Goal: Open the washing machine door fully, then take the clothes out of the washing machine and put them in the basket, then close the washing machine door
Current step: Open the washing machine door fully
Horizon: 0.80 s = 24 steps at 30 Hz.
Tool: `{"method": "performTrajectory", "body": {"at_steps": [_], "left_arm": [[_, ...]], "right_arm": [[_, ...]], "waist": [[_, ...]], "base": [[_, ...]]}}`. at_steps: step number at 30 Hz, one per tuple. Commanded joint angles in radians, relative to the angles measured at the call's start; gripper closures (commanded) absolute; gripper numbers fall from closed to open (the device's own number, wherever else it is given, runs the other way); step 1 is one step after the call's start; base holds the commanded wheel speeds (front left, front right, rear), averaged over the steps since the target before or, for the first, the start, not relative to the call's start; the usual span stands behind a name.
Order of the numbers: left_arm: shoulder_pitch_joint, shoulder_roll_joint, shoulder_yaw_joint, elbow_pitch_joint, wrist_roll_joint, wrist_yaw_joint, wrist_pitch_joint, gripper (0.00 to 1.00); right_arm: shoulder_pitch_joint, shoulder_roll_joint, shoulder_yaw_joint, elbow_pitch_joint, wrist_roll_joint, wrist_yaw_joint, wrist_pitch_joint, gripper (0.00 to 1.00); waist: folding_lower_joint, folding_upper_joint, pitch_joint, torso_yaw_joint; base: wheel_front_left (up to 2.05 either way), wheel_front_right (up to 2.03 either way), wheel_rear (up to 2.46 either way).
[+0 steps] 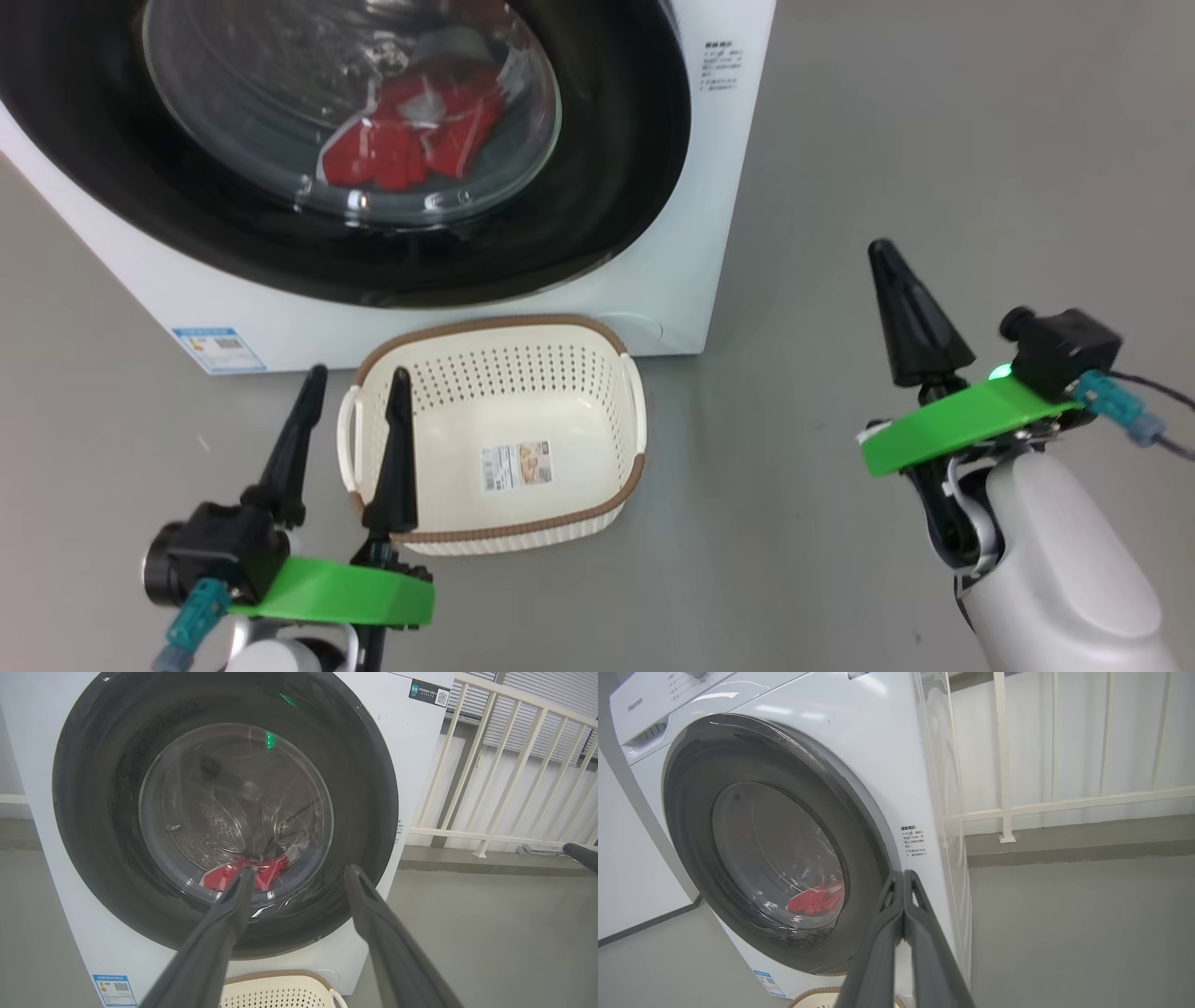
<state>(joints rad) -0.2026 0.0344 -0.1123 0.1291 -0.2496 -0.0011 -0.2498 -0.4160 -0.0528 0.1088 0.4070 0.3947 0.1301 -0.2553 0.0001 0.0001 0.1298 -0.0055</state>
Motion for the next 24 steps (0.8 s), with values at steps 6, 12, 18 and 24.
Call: {"method": "performTrajectory", "body": {"at_steps": [6, 12, 18, 24], "left_arm": [[-0.061, 0.016, 0.017, -0.084, -0.017, -0.013, -0.012, 0.0], [-0.071, 0.016, -0.005, -0.146, -0.034, -0.037, -0.012, 0.0], [-0.075, 0.016, -0.006, -0.183, -0.032, -0.048, -0.012, 0.0], [-0.087, 0.016, -0.001, -0.209, -0.021, -0.046, -0.012, 0.0]], "right_arm": [[-0.083, 0.003, 0.019, -0.016, 0.225, 0.001, -0.006, 1.0], [-0.154, 0.003, 0.028, 0.001, 0.355, 0.001, -0.006, 1.0], [-0.237, 0.003, 0.053, 0.04, 0.51, 0.001, -0.006, 1.0], [-0.337, 0.003, 0.075, 0.067, 0.671, 0.001, 0.046, 1.0]], "waist": [[-0.0001, -0.0001, 0.081, 0.034], [-0.0001, -0.0001, 0.127, 0.051], [-0.0001, -0.0001, 0.173, 0.066], [-0.0001, -0.0001, 0.228, 0.079]], "base": [[0.0, 0.0, 0.0], [0.0, 0.0, 0.0], [0.0, 0.0, 0.0], [0.0, 0.0, 0.0]]}}
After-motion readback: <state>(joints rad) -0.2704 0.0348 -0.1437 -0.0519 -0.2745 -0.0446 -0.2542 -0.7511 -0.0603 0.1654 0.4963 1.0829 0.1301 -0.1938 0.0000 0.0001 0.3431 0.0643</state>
